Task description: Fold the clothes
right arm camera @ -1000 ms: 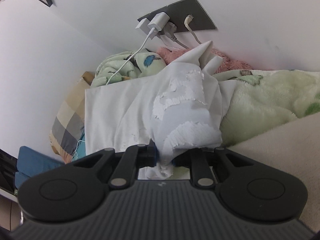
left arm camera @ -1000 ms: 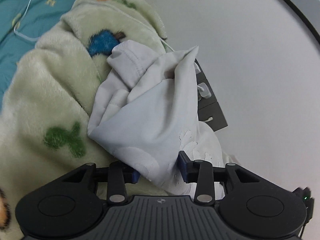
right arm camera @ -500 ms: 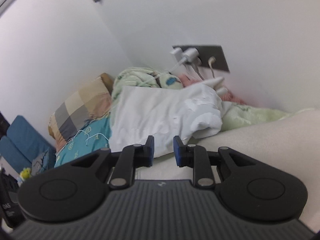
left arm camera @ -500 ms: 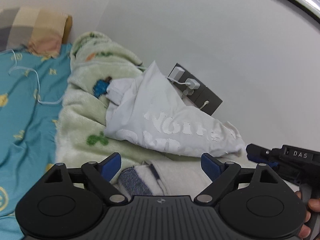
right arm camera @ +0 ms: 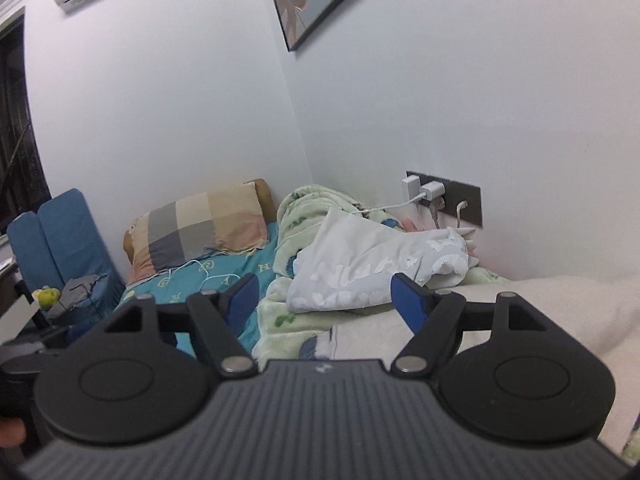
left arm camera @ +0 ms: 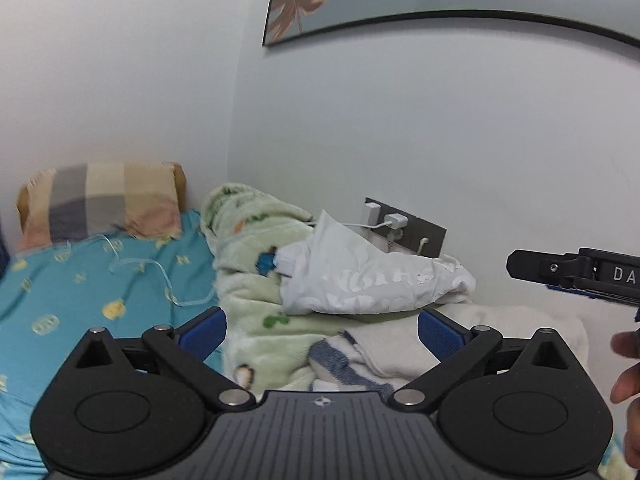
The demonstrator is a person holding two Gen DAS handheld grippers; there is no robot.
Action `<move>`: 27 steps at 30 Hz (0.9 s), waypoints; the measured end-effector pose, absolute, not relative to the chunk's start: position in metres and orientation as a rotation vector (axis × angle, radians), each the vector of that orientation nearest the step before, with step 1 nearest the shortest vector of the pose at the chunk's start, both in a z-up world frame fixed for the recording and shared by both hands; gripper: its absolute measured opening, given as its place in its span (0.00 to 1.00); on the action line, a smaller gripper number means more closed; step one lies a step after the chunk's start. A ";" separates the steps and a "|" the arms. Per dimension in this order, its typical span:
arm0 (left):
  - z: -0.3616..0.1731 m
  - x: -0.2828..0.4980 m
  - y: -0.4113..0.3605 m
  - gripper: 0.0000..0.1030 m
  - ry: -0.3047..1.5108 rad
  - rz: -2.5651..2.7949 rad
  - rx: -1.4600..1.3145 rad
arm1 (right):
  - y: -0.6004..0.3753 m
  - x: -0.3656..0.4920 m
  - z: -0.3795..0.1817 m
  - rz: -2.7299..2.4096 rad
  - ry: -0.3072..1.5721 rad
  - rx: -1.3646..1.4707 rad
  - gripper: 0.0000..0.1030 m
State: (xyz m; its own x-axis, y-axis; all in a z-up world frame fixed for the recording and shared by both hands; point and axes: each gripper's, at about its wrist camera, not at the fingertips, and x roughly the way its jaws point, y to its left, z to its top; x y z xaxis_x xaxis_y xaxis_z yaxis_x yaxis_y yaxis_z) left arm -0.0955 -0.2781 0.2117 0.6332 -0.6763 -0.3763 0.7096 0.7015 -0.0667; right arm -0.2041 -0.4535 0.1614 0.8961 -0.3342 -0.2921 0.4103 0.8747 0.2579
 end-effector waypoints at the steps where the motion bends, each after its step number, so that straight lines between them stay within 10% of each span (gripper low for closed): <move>1: 0.213 -0.103 -0.272 1.00 0.378 -0.791 0.097 | -0.445 -0.210 0.163 -0.393 0.232 0.306 0.73; 4: 0.215 -0.121 -0.255 1.00 0.363 -0.794 0.096 | -0.424 -0.224 0.162 -0.405 0.199 0.283 0.86; 27: 0.190 -0.152 -0.199 1.00 0.374 -0.745 0.103 | -0.374 -0.215 0.118 -0.465 0.261 0.200 0.83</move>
State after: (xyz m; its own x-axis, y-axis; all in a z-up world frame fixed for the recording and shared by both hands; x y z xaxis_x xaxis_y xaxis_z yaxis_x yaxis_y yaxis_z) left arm -0.1518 -0.1987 0.1898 0.6728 -0.6420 -0.3677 0.6783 0.7337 -0.0397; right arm -0.2147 -0.3743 0.1176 0.8616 -0.4148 -0.2926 0.4657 0.8753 0.1306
